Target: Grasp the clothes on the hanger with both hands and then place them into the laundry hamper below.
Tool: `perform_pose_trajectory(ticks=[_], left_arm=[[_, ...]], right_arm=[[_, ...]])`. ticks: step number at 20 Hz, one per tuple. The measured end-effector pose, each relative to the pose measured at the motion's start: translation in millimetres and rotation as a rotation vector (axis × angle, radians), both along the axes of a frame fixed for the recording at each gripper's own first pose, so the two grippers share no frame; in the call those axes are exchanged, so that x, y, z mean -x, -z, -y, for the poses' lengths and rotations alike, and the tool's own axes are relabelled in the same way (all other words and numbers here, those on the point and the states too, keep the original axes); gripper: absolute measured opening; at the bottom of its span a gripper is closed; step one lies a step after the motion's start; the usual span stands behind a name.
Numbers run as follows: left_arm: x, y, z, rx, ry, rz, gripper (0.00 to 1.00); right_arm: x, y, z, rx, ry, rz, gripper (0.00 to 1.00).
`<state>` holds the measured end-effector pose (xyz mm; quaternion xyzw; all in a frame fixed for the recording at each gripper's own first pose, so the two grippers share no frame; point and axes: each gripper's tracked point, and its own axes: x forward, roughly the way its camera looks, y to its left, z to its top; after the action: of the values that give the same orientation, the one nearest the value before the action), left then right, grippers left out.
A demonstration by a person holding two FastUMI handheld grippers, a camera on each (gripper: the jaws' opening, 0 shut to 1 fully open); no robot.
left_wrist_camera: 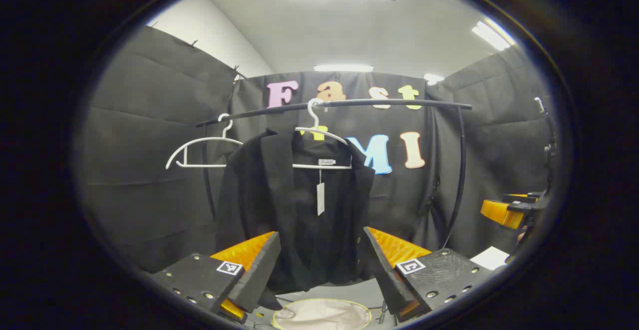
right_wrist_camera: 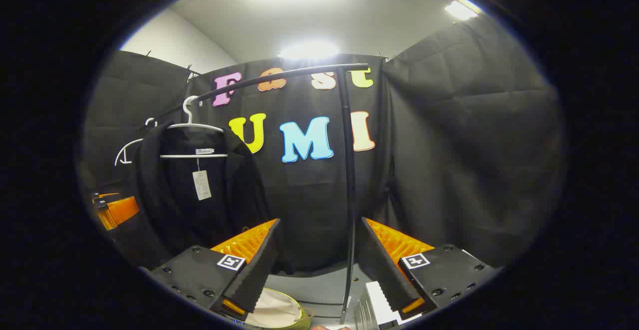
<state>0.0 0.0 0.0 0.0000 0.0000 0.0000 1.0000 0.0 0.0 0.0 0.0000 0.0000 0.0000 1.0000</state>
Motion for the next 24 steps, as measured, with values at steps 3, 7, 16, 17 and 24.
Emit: perform_pose_trajectory(ticks=[3, 7, 16, 17, 24], left_arm=[[-8, 0, 12, -0.004, 0.036, 0.002, 0.96], [-17, 1, 18, -0.001, 0.045, -0.007, 0.96], [-20, 2, 18, 0.015, 0.044, -0.014, 0.96], [-21, 3, 17, 0.021, 0.043, -0.017, 0.95], [-22, 1, 6, 0.042, 0.010, -0.015, 0.95]], right_arm=[[4, 2, 12, -0.007, 0.044, 0.002, 0.98], [7, 6, 24, -0.012, 0.068, -0.004, 0.98], [5, 11, 25, -0.016, 0.066, -0.010, 0.98], [5, 11, 24, -0.015, 0.063, -0.008, 0.98], [-5, 19, 13, -0.030, 0.038, -0.048, 0.98]])
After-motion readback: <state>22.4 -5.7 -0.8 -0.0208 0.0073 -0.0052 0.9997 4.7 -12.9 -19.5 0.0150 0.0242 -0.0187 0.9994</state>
